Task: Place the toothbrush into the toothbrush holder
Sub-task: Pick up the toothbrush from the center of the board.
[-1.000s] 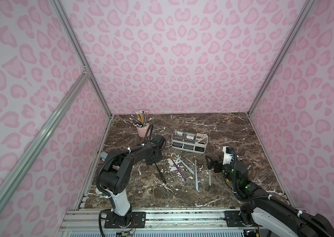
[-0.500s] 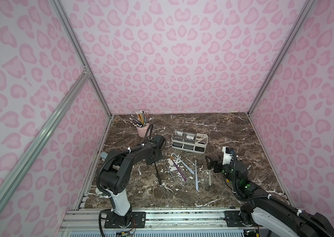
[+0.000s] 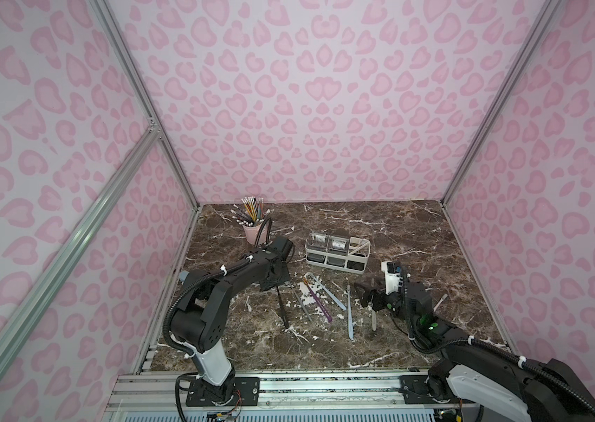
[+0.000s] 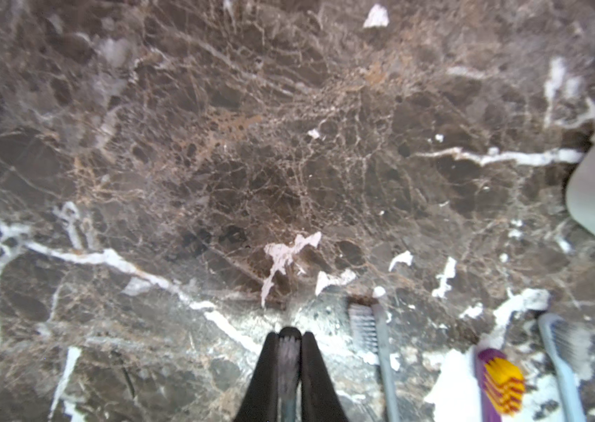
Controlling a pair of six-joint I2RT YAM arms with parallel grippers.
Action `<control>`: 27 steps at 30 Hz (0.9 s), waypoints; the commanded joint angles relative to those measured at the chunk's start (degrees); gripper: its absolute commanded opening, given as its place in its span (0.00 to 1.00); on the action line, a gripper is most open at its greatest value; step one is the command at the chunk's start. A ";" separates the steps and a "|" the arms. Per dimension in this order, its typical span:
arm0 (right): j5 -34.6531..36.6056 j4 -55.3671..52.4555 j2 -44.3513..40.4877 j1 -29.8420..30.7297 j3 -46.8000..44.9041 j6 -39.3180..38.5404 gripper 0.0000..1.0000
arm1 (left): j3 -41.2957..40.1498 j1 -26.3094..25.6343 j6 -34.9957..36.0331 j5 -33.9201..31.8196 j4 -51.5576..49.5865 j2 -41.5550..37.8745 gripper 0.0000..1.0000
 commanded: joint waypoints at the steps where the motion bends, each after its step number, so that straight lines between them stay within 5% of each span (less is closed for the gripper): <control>1: -6.68 3.12 3.68 2.67 2.49 -3.11 0.99 | 1.16 -0.06 0.68 -0.71 -0.54 -1.25 0.01; 13: -23.70 8.03 16.16 8.68 8.76 -1.73 0.99 | 8.12 -5.42 -1.34 -3.14 -3.12 -2.90 0.01; 27: -25.44 8.41 24.90 13.86 15.40 2.04 0.87 | 15.51 -10.31 -3.88 -2.09 -2.99 -3.05 0.01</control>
